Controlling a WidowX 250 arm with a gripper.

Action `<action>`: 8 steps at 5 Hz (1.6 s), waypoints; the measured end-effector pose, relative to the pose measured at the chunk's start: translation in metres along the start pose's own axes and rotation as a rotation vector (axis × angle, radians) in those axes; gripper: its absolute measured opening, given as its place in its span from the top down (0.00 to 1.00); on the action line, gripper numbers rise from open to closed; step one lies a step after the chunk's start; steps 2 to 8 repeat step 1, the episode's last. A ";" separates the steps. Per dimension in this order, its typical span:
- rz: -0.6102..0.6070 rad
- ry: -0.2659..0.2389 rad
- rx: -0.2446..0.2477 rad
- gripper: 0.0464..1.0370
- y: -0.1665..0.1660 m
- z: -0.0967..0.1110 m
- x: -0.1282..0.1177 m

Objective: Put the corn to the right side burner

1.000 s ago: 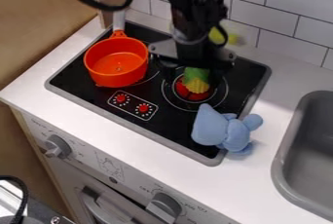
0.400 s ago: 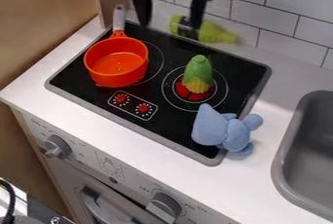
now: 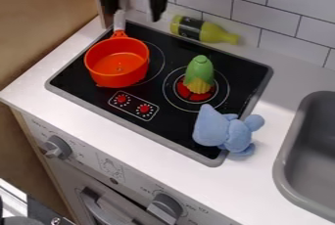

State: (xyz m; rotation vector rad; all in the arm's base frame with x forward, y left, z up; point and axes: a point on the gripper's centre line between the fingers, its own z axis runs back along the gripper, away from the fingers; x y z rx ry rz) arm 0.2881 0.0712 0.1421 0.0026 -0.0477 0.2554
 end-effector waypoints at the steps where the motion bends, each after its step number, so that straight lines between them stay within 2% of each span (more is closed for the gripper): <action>1: -0.040 0.017 0.002 0.04 0.019 0.000 -0.003; 8: -0.040 0.017 0.002 0.04 0.019 0.000 -0.003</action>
